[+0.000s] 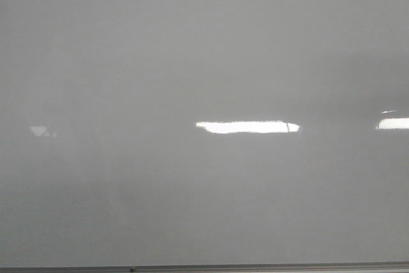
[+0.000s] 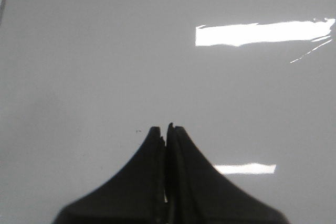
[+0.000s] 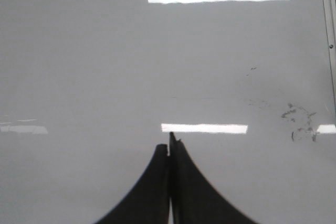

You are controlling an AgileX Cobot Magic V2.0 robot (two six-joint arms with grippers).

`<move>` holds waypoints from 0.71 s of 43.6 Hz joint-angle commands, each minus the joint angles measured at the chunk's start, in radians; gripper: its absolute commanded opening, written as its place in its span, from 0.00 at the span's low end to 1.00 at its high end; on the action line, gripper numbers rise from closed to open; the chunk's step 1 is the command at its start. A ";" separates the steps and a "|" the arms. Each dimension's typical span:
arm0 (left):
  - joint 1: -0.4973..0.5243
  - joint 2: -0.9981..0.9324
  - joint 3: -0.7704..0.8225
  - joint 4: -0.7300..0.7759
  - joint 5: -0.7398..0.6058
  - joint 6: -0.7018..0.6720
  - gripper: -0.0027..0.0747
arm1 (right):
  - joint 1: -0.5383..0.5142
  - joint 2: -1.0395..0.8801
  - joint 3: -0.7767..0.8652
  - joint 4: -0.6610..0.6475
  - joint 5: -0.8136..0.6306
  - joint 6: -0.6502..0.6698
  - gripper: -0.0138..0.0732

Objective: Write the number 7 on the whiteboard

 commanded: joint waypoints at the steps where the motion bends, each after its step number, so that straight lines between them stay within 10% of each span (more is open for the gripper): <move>1: -0.006 0.098 -0.150 -0.022 0.061 -0.008 0.01 | -0.007 0.099 -0.130 -0.012 0.014 -0.010 0.08; 31: -0.006 0.354 -0.199 -0.075 0.231 -0.008 0.01 | -0.006 0.411 -0.285 -0.012 0.177 -0.018 0.08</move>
